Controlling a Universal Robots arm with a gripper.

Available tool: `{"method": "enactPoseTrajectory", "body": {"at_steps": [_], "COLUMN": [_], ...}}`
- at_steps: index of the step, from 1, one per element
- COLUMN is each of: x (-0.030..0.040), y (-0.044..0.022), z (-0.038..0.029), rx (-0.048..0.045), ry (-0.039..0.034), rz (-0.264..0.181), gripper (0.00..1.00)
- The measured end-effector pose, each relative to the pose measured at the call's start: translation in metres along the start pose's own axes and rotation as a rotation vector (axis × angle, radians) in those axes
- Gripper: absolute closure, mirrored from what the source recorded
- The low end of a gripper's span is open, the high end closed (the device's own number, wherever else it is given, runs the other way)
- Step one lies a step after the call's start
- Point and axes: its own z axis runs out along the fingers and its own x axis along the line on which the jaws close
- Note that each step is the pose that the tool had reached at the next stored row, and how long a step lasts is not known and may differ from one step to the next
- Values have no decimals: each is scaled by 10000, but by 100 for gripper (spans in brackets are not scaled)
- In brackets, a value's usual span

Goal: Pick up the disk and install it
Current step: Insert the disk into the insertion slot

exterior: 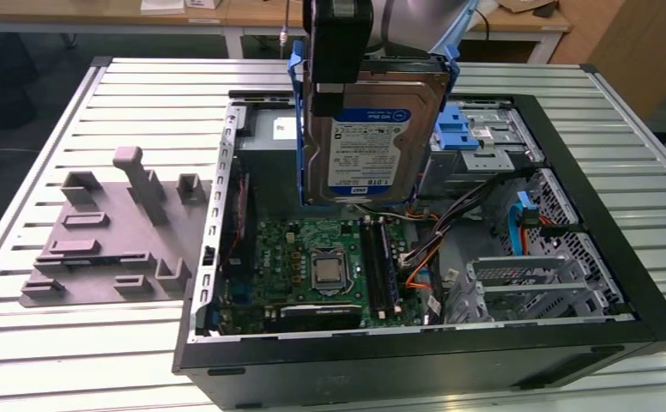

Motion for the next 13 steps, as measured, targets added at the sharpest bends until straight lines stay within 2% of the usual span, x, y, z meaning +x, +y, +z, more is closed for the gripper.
{"method": "enactPoseTrajectory", "body": {"at_steps": [9,13], "x": [1,0], "y": [-8,-55], "z": [0,-1], "rx": [1,-1], "ry": [-1,1], "rz": [-2,0], "gripper": [64,64]}}
